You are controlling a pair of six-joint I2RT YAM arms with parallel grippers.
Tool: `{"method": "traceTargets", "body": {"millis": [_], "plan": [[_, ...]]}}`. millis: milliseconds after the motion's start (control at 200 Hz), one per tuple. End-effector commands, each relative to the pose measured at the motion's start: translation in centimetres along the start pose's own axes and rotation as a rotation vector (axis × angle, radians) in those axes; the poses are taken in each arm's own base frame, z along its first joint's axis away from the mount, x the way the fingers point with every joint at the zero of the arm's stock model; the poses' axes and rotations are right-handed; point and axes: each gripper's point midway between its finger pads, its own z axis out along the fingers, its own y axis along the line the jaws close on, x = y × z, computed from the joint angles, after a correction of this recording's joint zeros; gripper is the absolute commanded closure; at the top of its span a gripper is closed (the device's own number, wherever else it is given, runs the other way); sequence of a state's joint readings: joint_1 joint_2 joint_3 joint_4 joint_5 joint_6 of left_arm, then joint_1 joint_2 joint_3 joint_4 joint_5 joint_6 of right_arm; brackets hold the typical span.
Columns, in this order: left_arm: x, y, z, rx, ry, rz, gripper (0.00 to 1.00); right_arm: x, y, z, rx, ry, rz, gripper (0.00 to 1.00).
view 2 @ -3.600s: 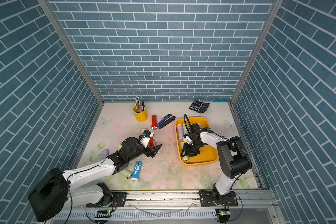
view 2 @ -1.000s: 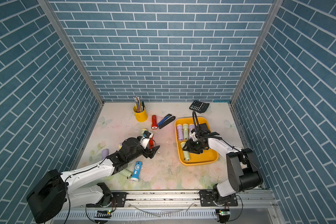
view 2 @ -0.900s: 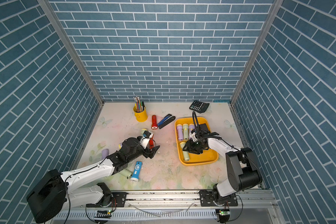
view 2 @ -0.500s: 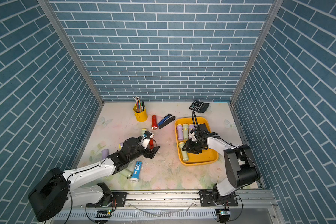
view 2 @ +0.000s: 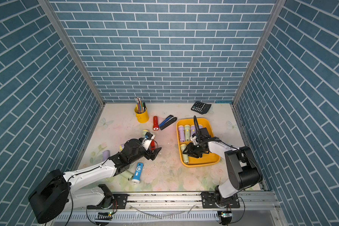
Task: Put the flashlights into the storage boxes
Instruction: Place the flashlight at the storage box, then pick up the flashlight from the center of the board.
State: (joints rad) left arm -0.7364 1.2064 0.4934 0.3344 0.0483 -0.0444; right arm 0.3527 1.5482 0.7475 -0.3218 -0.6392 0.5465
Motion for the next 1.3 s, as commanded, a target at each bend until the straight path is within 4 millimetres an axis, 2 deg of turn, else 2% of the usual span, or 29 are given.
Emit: {"method": "traceTargets", "body": {"millis": [0,260,490,750,1010,1190,1295], "plan": [[-0.9,-0.3,-0.1,0.008,-0.026,-0.010,0.06,0.2,0.4,-0.1,-0.014,-0.011,0.010,0.51],[-0.3,0.7,-0.4,-0.047,-0.016,-0.047,0.02,-0.5,-0.5,-1.5,0.094,-0.062,-0.033,0.46],[0.7,1.9,-0.9,-0.110,0.006,-0.109,0.00,-1.9,0.1,-3.5,0.152,-0.165,-0.096,0.46],[1.6,3.7,-2.7,-0.199,0.006,-0.236,0.00,-2.4,2.6,-5.4,0.245,-0.272,-0.285,0.46],[2.7,6.3,-5.1,-0.291,-0.054,-0.419,0.00,-3.4,7.1,-6.2,0.256,-0.366,-0.475,0.46],[3.9,7.7,-6.3,-0.327,-0.007,-0.494,0.00,-4.1,10.1,-6.0,0.230,-0.401,-0.581,0.46],[5.1,8.0,-6.8,-0.353,0.061,-0.527,0.01,-3.9,11.9,-5.1,0.212,-0.373,-0.669,0.46]]}}
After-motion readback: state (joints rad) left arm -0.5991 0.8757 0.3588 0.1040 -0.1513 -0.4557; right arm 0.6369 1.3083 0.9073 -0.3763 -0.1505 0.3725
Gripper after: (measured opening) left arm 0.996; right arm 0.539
